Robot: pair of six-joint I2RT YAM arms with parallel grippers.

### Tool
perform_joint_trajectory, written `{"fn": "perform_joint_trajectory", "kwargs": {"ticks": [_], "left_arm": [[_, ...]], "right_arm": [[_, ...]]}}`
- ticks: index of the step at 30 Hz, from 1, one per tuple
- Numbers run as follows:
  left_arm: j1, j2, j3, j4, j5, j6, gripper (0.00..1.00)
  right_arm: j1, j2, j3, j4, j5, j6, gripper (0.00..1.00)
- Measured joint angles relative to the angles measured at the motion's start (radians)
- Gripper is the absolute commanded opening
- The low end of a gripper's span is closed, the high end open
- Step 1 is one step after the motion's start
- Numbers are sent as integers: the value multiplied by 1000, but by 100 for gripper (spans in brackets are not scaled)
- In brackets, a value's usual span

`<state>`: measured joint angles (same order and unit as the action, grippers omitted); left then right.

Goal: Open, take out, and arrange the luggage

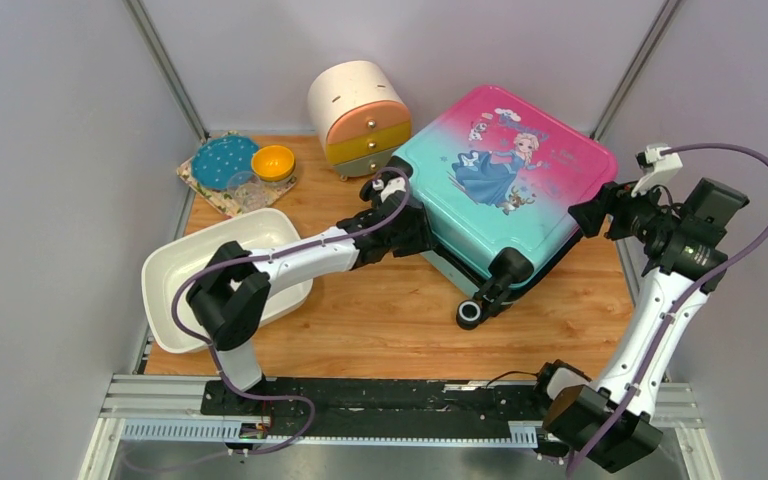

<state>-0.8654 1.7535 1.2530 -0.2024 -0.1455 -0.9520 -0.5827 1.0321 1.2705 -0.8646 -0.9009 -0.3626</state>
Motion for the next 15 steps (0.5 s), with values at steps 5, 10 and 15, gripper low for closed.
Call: {"fn": "perform_joint_trajectory", "kwargs": {"ticks": [5, 10, 15], "left_arm": [[-14, 15, 14, 5, -27, -31, 42], [-24, 24, 31, 20, -20, -31, 3], [-21, -24, -38, 40, -12, -11, 0]], "right_arm": [[-48, 18, 0, 8, -40, 0, 70], [-94, 34, 0, 10, -71, -1, 69], [-122, 35, 0, 10, -77, -5, 69]]}}
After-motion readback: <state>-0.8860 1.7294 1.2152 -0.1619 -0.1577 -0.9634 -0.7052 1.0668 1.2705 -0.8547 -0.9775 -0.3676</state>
